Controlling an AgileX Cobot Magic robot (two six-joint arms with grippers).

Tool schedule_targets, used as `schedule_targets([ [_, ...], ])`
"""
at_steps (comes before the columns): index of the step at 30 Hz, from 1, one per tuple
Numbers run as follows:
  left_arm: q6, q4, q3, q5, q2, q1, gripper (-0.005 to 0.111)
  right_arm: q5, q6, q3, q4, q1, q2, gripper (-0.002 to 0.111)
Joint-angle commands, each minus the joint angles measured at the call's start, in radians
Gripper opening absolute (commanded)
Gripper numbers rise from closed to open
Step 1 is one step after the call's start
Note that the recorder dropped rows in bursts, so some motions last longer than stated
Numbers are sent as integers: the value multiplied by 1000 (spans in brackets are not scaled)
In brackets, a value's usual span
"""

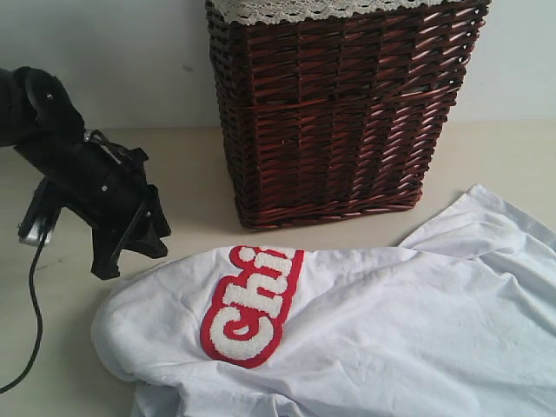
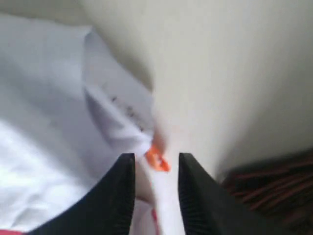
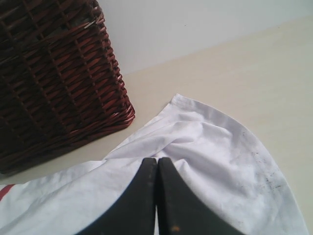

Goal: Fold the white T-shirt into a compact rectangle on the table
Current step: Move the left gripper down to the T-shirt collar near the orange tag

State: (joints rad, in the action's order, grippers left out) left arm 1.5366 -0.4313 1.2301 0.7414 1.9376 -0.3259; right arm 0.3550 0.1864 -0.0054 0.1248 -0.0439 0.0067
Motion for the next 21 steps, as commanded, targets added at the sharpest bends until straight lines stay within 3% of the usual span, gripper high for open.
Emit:
schedule_targets([
  [1,61,127,30,128,-43,-46,32,-5,-1,5,-3,-3,-7,0],
  [8,146,246,30,86,0,-68,34,-5,-1,5,-3,-3,-7,0],
  [12,137,248,30,-38,45,-68,55,-5,-1,5,1,-3,-7,0],
  [14,134,244,30,-62,47,-68,61,-5,-1,5,1,-3,-7,0],
  [21,138,232,30,55,89,-68,51,-5,-1,5,1,-3,-7,0],
])
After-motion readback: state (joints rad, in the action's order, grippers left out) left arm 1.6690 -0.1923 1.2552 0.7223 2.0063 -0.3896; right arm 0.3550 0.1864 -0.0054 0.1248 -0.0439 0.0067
